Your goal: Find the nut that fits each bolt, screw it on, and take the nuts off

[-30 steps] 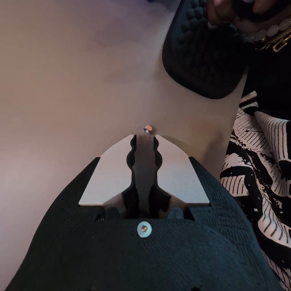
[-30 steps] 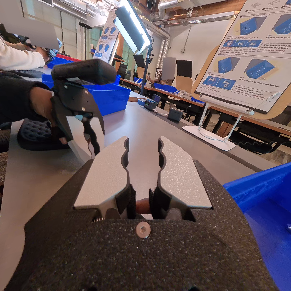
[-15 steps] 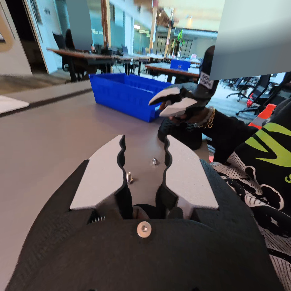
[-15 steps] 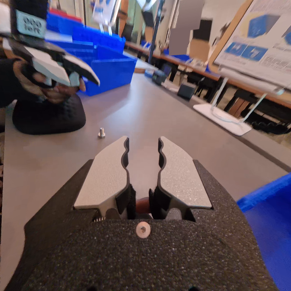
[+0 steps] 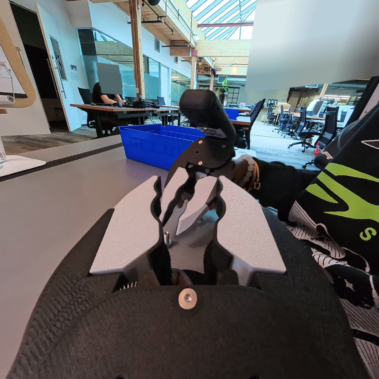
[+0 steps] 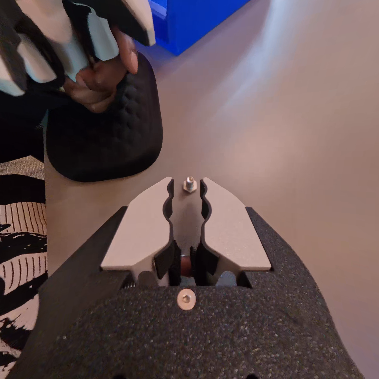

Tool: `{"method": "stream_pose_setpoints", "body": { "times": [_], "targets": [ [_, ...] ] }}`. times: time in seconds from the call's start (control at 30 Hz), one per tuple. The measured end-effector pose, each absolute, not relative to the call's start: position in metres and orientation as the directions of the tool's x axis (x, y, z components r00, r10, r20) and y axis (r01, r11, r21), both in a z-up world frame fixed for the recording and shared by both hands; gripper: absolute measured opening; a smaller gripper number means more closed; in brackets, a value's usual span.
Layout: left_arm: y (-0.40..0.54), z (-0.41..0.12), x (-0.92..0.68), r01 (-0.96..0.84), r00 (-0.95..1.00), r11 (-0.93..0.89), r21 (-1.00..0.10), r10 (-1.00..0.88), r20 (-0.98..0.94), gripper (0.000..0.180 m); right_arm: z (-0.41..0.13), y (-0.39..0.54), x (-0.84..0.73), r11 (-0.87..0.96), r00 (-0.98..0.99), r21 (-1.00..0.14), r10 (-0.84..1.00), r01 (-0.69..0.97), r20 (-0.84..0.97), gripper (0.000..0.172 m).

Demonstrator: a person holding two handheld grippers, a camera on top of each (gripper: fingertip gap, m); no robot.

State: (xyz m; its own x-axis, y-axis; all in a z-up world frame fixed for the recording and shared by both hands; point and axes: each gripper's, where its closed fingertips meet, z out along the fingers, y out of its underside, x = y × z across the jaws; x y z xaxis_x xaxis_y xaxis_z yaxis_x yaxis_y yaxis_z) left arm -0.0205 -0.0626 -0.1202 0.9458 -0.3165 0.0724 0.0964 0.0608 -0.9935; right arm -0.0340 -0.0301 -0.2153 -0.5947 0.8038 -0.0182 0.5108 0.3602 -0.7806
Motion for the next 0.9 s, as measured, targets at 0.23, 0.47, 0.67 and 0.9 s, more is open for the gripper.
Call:
{"method": "stream_pose_setpoints", "body": {
  "times": [0.23, 0.47, 0.67, 0.9],
  "targets": [
    [-0.062, -0.122, -0.019, 0.080, 0.947, 0.056, -0.995, -0.316, 0.058, 0.051, -0.226, -0.032, -0.040, 0.397, -0.599, -0.753, 0.801, 0.525, 0.005, 0.009],
    [-0.060, -0.123, -0.018, 0.054, 0.953, 0.044, -0.998, -0.300, 0.038, 0.051, -0.211, -0.027, -0.037, 0.374, -0.587, -0.778, 0.809, 0.505, 0.007, 0.008],
    [-0.048, -0.129, -0.013, -0.046, 0.975, -0.030, -0.998, -0.221, -0.039, 0.051, -0.162, -0.022, -0.022, 0.316, -0.575, -0.836, 0.818, 0.448, 0.001, 0.008],
    [-0.020, -0.126, -0.008, -0.088, 0.996, -0.050, -0.995, 0.004, -0.088, 0.051, -0.113, -0.015, -0.006, 0.202, -0.484, -0.877, 0.874, 0.435, -0.038, 0.008]
  ]
}}
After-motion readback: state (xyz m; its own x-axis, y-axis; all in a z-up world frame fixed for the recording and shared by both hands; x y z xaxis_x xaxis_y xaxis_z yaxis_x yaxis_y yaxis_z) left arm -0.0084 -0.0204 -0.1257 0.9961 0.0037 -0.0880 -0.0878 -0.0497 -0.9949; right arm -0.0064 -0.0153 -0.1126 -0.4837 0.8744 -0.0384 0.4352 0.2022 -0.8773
